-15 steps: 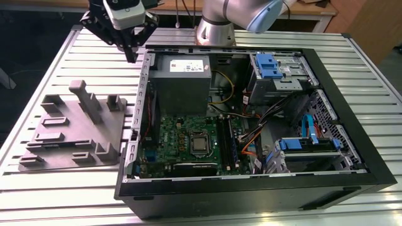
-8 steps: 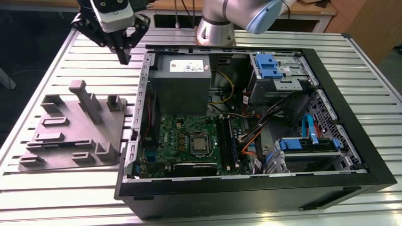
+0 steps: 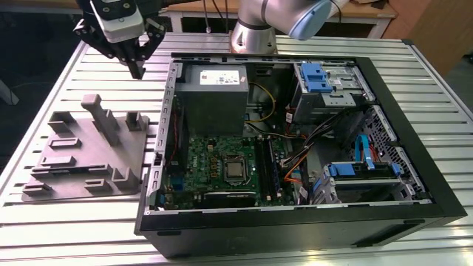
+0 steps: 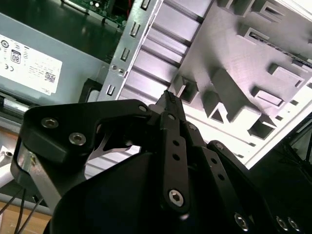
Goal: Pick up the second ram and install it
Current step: 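Reach for the second ram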
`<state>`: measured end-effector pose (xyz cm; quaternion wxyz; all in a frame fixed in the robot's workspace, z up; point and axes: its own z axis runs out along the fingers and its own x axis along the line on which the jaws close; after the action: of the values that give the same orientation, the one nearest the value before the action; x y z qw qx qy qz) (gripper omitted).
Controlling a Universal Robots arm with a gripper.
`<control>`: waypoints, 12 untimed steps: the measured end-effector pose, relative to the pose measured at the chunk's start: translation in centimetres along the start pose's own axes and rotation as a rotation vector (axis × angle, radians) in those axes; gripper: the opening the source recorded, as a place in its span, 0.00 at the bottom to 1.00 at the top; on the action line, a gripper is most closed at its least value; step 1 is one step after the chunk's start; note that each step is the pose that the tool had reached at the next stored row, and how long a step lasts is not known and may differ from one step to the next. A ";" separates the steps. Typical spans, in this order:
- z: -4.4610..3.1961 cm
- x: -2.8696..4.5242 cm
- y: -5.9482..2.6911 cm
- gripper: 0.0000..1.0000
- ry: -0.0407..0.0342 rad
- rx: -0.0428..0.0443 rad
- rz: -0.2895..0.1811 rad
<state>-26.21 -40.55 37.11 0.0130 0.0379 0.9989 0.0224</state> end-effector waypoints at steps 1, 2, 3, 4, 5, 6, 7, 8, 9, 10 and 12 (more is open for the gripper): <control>0.04 0.15 -0.08 0.10 0.0000 0.0000 0.000; 0.08 0.30 -0.16 0.10 0.0000 0.0000 0.000; 0.12 0.45 -0.25 0.10 -0.0001 -0.0001 0.000; 0.16 0.61 -0.34 0.10 0.0000 0.0000 0.000; 0.20 0.78 -0.43 0.10 -0.0001 -0.0001 0.000; 0.24 0.96 -0.55 0.10 0.0000 0.0000 0.000; 0.28 1.13 -0.66 0.10 0.0001 0.0001 0.000; 0.33 1.30 -0.78 0.10 0.0000 0.0000 0.000; 0.37 1.46 -0.90 0.10 0.0000 -0.0001 0.000; 0.42 1.63 -1.03 0.10 -0.0001 -0.0001 0.000; 0.49 1.97 -1.29 0.10 0.0000 0.0000 0.000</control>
<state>-28.25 -41.67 36.51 0.0130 0.0378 0.9989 0.0224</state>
